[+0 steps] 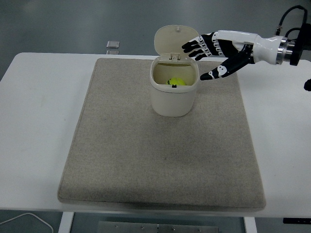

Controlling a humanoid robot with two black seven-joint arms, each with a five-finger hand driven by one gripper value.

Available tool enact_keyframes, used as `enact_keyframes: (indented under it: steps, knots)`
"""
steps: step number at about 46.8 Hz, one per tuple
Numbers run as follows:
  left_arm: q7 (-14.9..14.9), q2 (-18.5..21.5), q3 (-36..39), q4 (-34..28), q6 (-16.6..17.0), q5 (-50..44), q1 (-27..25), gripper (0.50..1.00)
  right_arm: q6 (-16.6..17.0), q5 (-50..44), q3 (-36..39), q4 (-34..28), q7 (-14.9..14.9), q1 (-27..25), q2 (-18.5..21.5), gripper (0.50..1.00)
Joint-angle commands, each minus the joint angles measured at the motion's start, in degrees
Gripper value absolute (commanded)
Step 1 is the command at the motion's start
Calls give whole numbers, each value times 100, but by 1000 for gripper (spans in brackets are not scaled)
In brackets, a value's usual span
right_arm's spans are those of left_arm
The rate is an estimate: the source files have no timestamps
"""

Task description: Pick up the tennis ball and place it in the box.

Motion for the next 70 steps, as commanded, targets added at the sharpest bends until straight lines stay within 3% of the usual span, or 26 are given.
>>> enact_keyframes:
  steps: [1, 17, 36, 48, 60, 70]
  knots:
    - [0, 0, 0, 0, 1, 0, -1, 992, 93, 323, -131, -41, 5, -42, -148, 889]
    - [0, 0, 0, 0, 1, 0, -1, 992, -21, 2081, -536, -471, -21, -323, -96, 889]
    - [0, 0, 0, 0, 1, 0, -1, 992, -785, 3549, -562, -1087, -39, -648, 89, 889]
    - [0, 0, 0, 0, 1, 0, -1, 992, -1471, 4322, -518, -1087, -513, -710, 150, 889]
    - [0, 0, 0, 0, 1, 0, -1, 992, -1577, 4639, -483, -1087, -654, -754, 203, 889]
    - [0, 0, 0, 0, 1, 0, -1, 992, -1858, 4789, -378, -1087, -733, -824, 247, 889]
